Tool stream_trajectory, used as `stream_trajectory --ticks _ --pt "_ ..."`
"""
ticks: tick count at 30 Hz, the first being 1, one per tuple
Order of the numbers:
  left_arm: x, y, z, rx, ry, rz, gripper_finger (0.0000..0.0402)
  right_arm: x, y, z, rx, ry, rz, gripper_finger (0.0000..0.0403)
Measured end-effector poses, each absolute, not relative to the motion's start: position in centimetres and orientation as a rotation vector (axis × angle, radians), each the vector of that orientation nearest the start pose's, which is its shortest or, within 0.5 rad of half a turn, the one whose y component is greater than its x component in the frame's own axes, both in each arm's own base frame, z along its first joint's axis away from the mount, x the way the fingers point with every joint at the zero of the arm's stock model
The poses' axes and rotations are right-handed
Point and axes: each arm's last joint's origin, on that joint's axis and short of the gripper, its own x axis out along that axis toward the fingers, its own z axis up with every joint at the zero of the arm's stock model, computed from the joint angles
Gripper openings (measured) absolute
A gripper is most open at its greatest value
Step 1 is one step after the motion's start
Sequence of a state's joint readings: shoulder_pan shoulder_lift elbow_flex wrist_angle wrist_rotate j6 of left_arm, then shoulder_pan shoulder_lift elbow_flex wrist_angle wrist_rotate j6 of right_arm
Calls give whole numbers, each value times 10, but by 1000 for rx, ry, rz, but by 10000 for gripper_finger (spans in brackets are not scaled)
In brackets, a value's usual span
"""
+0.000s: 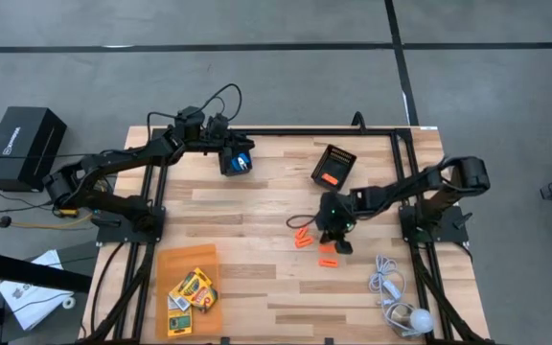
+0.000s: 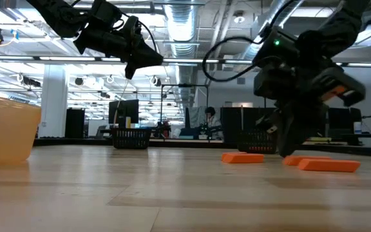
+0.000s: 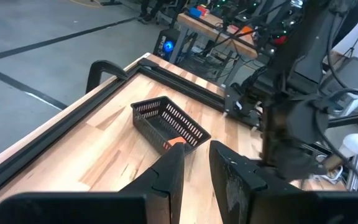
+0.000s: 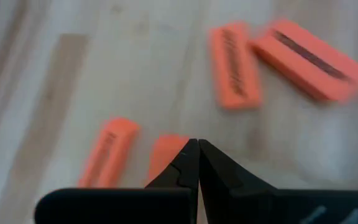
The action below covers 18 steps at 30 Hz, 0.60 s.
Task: Pick & Place School Supplies
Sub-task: Put the orange eraser into the right black bin
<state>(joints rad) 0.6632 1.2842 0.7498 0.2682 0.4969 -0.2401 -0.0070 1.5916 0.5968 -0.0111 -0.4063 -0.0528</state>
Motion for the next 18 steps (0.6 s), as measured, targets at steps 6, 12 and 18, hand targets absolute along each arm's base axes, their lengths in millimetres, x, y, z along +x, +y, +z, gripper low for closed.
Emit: stream_trajectory --ticks 6,12,18 --pt "227 160 259 -385 201 211 72 261 12 116 187 932 420 0" --pt "227 160 259 -384 201 220 72 262 -2 123 210 886 380 0" --pt "227 160 259 -384 201 220 72 257 -9 123 271 903 419 0"
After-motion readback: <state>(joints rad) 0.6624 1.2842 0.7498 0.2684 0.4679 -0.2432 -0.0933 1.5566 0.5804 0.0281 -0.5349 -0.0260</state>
